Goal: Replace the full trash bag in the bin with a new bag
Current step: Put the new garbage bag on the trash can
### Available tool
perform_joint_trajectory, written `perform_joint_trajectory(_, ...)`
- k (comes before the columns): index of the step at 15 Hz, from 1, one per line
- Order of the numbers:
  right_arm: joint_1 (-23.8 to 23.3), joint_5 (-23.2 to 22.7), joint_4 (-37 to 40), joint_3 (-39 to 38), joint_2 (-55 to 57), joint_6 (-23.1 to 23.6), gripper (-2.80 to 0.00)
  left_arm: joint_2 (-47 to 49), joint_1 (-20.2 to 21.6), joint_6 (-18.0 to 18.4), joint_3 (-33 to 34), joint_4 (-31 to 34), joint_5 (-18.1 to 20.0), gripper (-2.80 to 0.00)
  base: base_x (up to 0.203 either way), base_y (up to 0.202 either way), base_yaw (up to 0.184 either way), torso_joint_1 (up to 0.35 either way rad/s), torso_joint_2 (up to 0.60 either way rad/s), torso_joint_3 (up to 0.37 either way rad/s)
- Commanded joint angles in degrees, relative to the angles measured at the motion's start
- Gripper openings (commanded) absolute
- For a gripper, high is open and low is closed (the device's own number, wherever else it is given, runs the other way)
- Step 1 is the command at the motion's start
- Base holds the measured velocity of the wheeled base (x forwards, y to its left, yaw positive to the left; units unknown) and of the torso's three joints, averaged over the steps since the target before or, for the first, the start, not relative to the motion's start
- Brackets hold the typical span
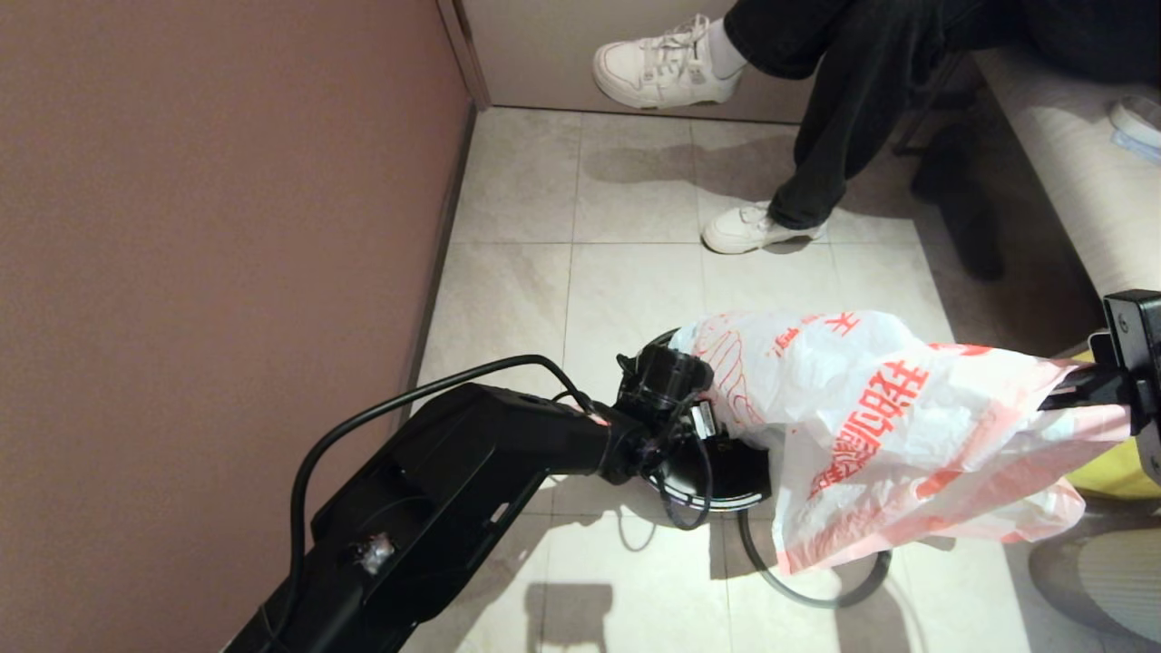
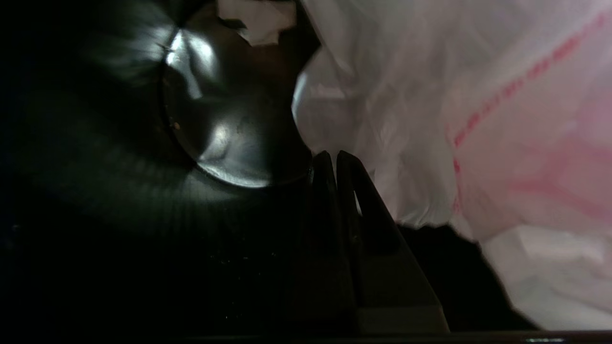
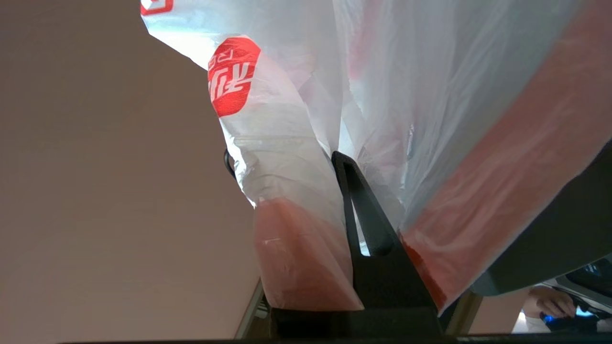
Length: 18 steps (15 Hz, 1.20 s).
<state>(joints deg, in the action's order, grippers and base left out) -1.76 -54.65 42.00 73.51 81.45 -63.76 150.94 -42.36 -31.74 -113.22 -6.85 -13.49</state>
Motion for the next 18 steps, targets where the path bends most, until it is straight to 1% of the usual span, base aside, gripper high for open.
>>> perform_joint_trajectory(1,0.00,-0.28,0.19,-0.03,0.41,-0.31,-2.80,0.25,0.15,-0.24,0.02,-0.02,-1.36,-2.80,0.000,0.000,0.000,0.000,0.00,0.000)
perform_joint_trajectory(3,-0.09,-0.19,0.30,-0.03,0.38,-0.40,-2.80,-2.92,0.71,-0.61,0.25,0.04,-3.84,-2.80,0.000,0.000,0.000,0.000,0.00,0.000)
perform_joint_trajectory(6,0.00,-0.19,1.16,-0.03,0.20,-0.45,-2.80,-9.37,0.74,-2.15,0.86,0.22,-7.53,-2.80,0.000,0.000,0.000,0.000,0.00,0.000)
perform_joint_trajectory(8,0.00,-0.19,1.07,-0.03,0.20,-0.40,-2.80,-13.52,0.36,-4.07,1.50,1.68,-9.08,-2.80,0.000,0.000,0.000,0.000,0.00,0.000)
perform_joint_trajectory(9,0.02,-0.30,1.07,-0.03,0.29,-0.31,-2.80,-15.39,0.27,-5.59,1.85,3.29,-9.85,-2.80,0.000,0.000,0.000,0.000,0.00,0.000)
perform_joint_trajectory(11,0.09,-0.28,0.89,-0.03,0.55,-0.22,-2.80,-17.00,0.93,-8.19,2.04,6.18,-11.16,-2.80,0.000,0.000,0.000,0.000,0.00,0.000)
perform_joint_trajectory(14,0.17,-0.19,0.54,-0.03,0.82,0.31,-2.80,-16.91,1.67,-8.51,2.04,6.33,-11.82,-2.80,0.000,0.000,0.000,0.000,0.00,0.000)
perform_joint_trajectory(15,0.40,-0.19,0.07,0.11,1.22,1.28,-2.80,-17.31,1.90,-8.57,2.12,6.47,-12.96,-2.80,0.000,0.000,0.000,0.000,0.00,0.000)
perform_joint_trajectory(16,1.12,-0.19,0.02,0.49,1.38,1.79,-2.80,-17.81,2.02,-8.60,2.78,6.73,-13.42,-2.80,0.000,0.000,0.000,0.000,0.00,0.000)
perform_joint_trajectory(18,5.15,0.00,-0.16,2.12,0.58,3.62,-2.80,-20.31,2.16,-8.65,6.16,6.98,-13.80,-2.80,0.000,0.000,0.000,0.000,0.00,0.000)
